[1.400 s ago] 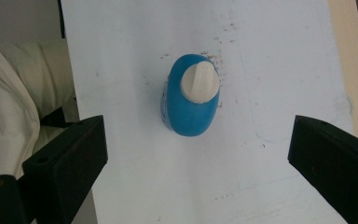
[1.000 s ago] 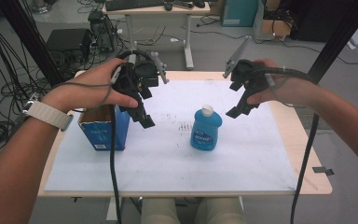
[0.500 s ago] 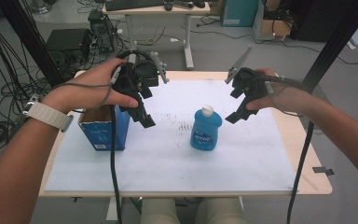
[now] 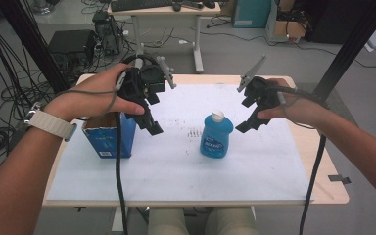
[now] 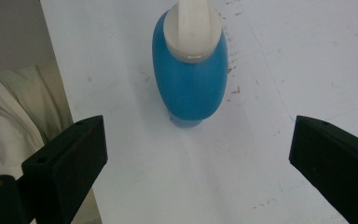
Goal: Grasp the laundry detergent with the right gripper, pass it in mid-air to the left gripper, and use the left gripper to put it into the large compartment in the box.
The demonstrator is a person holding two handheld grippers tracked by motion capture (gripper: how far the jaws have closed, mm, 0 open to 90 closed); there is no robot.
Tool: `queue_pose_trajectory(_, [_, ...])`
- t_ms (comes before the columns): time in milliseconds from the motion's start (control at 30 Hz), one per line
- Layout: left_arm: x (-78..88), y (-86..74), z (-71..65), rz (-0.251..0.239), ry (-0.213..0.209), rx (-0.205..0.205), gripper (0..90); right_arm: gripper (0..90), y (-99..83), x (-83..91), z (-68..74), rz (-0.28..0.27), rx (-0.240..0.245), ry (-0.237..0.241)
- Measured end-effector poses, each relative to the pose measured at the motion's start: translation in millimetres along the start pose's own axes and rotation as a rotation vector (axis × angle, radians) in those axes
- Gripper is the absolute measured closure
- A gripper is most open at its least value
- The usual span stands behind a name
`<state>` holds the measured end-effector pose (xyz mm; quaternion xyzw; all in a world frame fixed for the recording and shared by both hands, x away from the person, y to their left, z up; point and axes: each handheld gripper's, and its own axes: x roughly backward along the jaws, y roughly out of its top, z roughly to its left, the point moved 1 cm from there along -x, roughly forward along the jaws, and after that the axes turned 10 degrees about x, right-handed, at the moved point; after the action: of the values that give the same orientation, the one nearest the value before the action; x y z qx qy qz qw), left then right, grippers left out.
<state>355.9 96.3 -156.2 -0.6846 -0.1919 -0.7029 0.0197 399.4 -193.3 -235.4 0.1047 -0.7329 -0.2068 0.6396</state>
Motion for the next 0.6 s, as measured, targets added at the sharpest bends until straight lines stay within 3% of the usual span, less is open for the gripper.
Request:
queue_pose_trajectory(333, [-1.1, -0.7, 0.5, 0.003, 0.0, 0.002, 7.5, 4.3, -8.2, -4.1, -0.6, -0.042, -0.019, -0.01])
queue_pose_trajectory(367, [-1.1, -0.9, 0.5, 0.004, 0.001, 0.002, 7.5, 4.3, -7.9, -5.4, 2.5, -0.062, -0.065, -0.005])
queue_pose_trajectory(600, [-1.1, -2.3, 0.8, 0.002, 0.001, 0.006, 7.5, 4.4, -14.1, -10.2, 1.5, -0.093, -0.064, -0.016])
